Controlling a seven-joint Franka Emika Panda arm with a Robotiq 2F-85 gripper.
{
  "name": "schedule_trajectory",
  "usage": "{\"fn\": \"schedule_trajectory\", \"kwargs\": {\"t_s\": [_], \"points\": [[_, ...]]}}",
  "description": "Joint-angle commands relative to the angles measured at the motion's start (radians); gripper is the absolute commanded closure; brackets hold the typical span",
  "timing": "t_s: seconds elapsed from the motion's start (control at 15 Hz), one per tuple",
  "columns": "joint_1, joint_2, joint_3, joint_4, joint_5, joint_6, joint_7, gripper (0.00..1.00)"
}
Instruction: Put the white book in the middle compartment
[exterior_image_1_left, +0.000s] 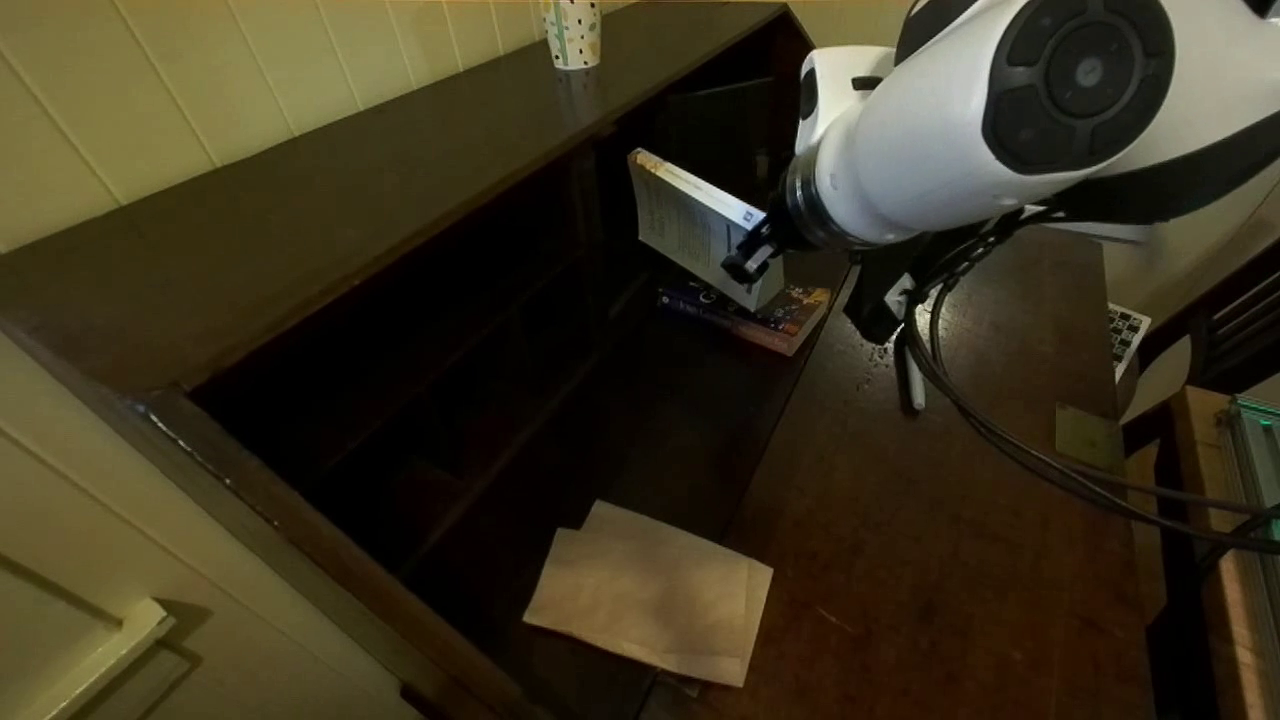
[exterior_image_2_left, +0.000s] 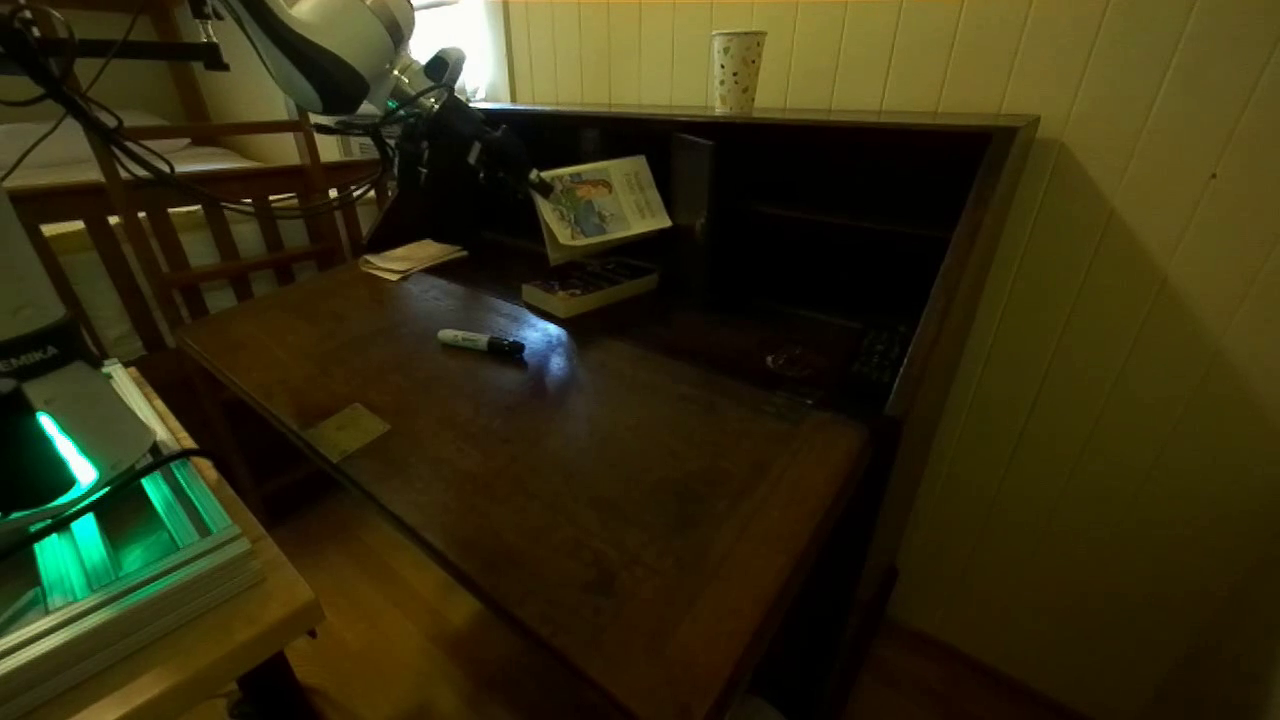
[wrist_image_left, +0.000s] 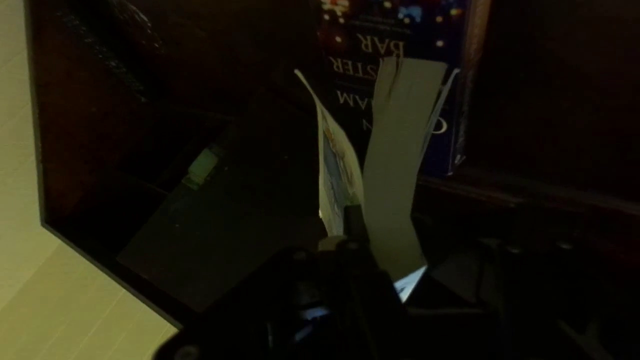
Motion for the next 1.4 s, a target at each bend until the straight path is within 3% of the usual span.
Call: {"fn": "schedule_trajectory", "kwargs": {"t_s": [0.0,0.8,1.33], "points": [[-0.028,-0.008,-0.017,0.009,-0.121,0.102,0.097,0.93],[-0.065,0.033,-0.071,0.073,-0.45,0.225,0.372,0.93],[-0.081,0.135,-0.076,0.18,-0.582,0.262,0.479,0.93]]}}
